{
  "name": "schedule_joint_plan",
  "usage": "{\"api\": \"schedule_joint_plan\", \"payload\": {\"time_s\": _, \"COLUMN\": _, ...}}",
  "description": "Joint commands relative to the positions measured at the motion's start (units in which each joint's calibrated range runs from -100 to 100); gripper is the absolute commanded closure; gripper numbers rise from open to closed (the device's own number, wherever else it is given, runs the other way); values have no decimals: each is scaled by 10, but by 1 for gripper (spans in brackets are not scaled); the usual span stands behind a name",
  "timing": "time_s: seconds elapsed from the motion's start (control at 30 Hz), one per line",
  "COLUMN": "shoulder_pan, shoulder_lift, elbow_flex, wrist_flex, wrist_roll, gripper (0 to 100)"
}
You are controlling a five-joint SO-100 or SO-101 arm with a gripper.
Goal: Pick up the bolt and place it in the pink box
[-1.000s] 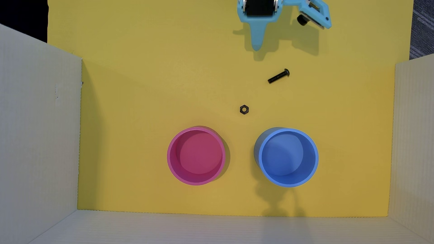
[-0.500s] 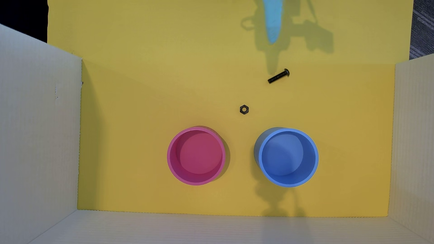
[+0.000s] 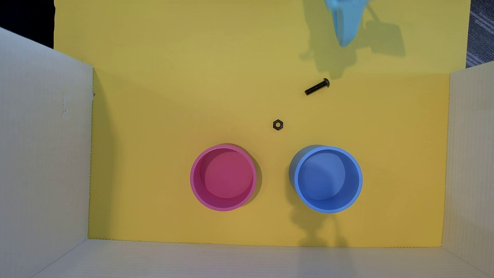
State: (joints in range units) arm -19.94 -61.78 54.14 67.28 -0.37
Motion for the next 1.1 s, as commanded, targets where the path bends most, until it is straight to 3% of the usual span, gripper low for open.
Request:
{"api": "schedule_joint_plan", "payload": {"time_s": 0.0, "shoulder_pan": 8, "shoulder_lift": 73, "elbow_flex": -36, "wrist_flex": -12, "wrist_roll": 4, "gripper": 99}}
{"api": "schedule_joint_plan", "payload": {"time_s": 0.17, "shoulder_pan": 7, "shoulder_lift": 117, "elbow_flex": -13, "wrist_flex": -55, "wrist_roll": 9, "gripper": 98}}
{"api": "schedule_joint_plan", "payload": {"time_s": 0.3, "shoulder_pan": 8, "shoulder_lift": 127, "elbow_flex": -19, "wrist_flex": -55, "wrist_roll": 52, "gripper": 98}}
{"api": "schedule_joint_plan", "payload": {"time_s": 0.43, "shoulder_pan": 9, "shoulder_lift": 128, "elbow_flex": -13, "wrist_flex": -57, "wrist_roll": 52, "gripper": 97}}
{"api": "schedule_joint_plan", "payload": {"time_s": 0.6, "shoulder_pan": 34, "shoulder_lift": 166, "elbow_flex": -13, "wrist_flex": -57, "wrist_roll": 52, "gripper": 87}}
{"api": "schedule_joint_plan", "payload": {"time_s": 1.07, "shoulder_pan": 35, "shoulder_lift": 372, "elbow_flex": -66, "wrist_flex": -121, "wrist_roll": 41, "gripper": 86}}
